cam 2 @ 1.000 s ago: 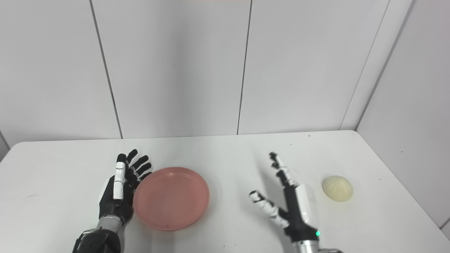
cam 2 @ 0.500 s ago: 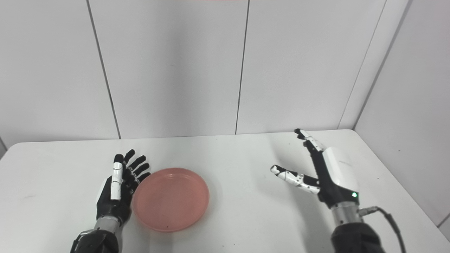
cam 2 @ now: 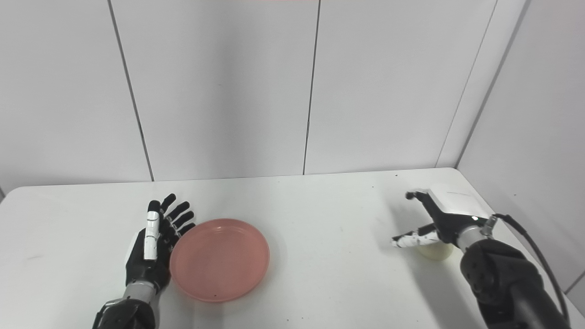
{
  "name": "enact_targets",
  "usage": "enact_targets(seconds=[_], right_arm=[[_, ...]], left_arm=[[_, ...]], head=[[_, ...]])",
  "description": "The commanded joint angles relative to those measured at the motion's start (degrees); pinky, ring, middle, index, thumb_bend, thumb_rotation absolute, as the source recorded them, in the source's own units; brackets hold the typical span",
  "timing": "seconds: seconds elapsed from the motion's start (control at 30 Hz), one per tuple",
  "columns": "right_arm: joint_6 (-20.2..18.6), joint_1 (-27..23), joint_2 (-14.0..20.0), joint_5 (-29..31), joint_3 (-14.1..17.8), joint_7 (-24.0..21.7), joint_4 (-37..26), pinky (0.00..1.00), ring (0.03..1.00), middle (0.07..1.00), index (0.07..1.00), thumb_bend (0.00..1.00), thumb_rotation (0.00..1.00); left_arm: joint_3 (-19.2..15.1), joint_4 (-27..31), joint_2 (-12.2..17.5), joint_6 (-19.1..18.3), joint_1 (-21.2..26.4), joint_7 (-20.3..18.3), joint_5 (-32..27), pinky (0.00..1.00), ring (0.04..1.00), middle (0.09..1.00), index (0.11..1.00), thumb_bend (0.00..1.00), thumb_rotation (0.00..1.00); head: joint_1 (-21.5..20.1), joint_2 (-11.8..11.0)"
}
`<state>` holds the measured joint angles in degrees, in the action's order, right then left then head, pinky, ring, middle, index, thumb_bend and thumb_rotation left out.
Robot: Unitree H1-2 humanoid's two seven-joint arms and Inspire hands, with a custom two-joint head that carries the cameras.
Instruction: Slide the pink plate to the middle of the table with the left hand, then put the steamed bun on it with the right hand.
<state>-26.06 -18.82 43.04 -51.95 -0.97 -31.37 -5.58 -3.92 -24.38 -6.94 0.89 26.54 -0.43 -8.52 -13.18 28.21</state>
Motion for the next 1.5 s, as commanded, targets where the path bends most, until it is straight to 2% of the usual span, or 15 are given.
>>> enact_targets(seconds=[0.0,0.3,0.6,0.7,0.87,0.9,0.93,1.03,1.07,1.1,1.13,1.23,1.27,1.3,1.47], right_arm=[[0.71,-2.44,2.05,-0.47,-0.04,2.86,3.69,0.72,0.814,0.839,0.782,0.96,0.55],[2.16,-5.75,3.87,1.07,-3.84,5.89,17.18,0.69,0.794,0.825,0.782,1.00,0.59],[2.27,-7.84,4.79,4.35,-6.31,6.03,22.65,0.67,0.779,0.829,0.772,1.00,0.57],[2.64,-7.32,4.72,6.77,-5.81,6.58,22.38,0.64,0.753,0.820,0.776,1.00,0.54],[6.35,-5.61,3.56,12.71,-3.28,11.44,23.19,0.59,0.689,0.770,0.756,1.00,0.53],[6.33,-5.52,3.31,13.40,-3.04,12.04,23.46,0.52,0.601,0.684,0.745,1.00,0.50],[6.15,-5.46,3.15,14.07,-3.00,12.28,23.67,0.50,0.571,0.654,0.742,1.00,0.49],[4.30,-5.55,3.39,14.05,-4.44,11.41,23.34,0.37,0.420,0.513,0.695,0.95,0.40],[3.75,-5.67,3.59,13.78,-5.06,10.85,23.24,0.30,0.349,0.448,0.664,0.88,0.32],[3.47,-5.79,3.91,13.42,-5.79,10.22,23.19,0.28,0.327,0.424,0.644,0.85,0.28],[3.23,-5.97,4.43,12.65,-6.90,9.45,23.18,0.26,0.311,0.404,0.583,0.72,0.22],[2.50,-6.46,5.42,12.19,-8.65,8.15,23.61,0.25,0.301,0.388,0.505,0.55,0.15],[2.28,-6.51,5.56,12.63,-8.67,8.07,23.69,0.25,0.304,0.430,0.496,0.54,0.08],[2.06,-6.39,5.67,12.86,-8.60,8.28,23.56,0.26,0.317,0.427,0.516,0.53,0.03],[1.44,-6.15,6.42,13.08,-8.59,8.09,22.55,0.28,0.337,0.429,0.527,0.52,0.00]], left_arm=[[0.10,-0.31,-0.26,-0.52,0.79,-0.13,-0.48,0.78,0.823,0.836,0.887,0.75,0.93],[0.20,-0.35,-0.03,-0.43,0.69,-0.30,-0.20,0.78,0.824,0.839,0.890,0.74,0.93],[0.15,-0.50,-0.09,-0.42,0.71,-0.17,-0.24,0.77,0.817,0.838,0.889,0.75,0.92],[0.17,-0.50,-0.06,-0.63,0.72,-0.14,-0.16,0.77,0.815,0.837,0.885,0.75,0.92],[0.29,-0.33,0.08,-0.75,0.60,-0.29,-0.08,0.78,0.821,0.840,0.895,0.75,0.92],[0.34,-0.23,0.11,-0.83,0.57,-0.25,0.01,0.78,0.822,0.841,0.895,0.74,0.93],[0.41,-0.15,0.14,-0.81,0.53,-0.16,0.19,0.78,0.823,0.841,0.895,0.74,0.93],[0.46,-0.42,0.21,-0.54,0.57,-0.02,0.39,0.78,0.821,0.840,0.896,0.74,0.93],[0.45,-0.50,0.22,-0.51,0.59,-0.02,0.34,0.78,0.819,0.839,0.894,0.73,0.93],[0.48,-0.55,0.24,-0.49,0.58,-0.05,0.34,0.78,0.820,0.839,0.895,0.73,0.93],[0.50,-0.56,0.23,-0.51,0.57,0.02,0.38,0.78,0.820,0.839,0.896,0.72,0.93],[0.49,-0.96,0.26,-0.22,0.66,0.01,0.39,0.77,0.818,0.839,0.898,0.72,0.93],[0.46,-1.13,0.26,-0.17,0.71,-0.01,0.33,0.77,0.818,0.840,0.898,0.72,0.93],[0.48,-1.09,0.23,-0.22,0.71,-0.03,0.32,0.78,0.820,0.840,0.898,0.72,0.93],[0.65,-0.60,0.14,-0.70,0.57,-0.07,0.37,0.78,0.825,0.848,0.902,0.71,0.94]], head=[[0.18,0.09],[0.07,0.15],[0.17,0.23],[0.24,0.24],[0.36,0.47],[0.36,0.47],[0.29,0.51],[0.35,0.58],[0.35,0.58],[0.35,0.58],[0.35,0.58],[0.36,0.52],[0.35,0.50],[0.35,0.48],[0.41,0.51]])
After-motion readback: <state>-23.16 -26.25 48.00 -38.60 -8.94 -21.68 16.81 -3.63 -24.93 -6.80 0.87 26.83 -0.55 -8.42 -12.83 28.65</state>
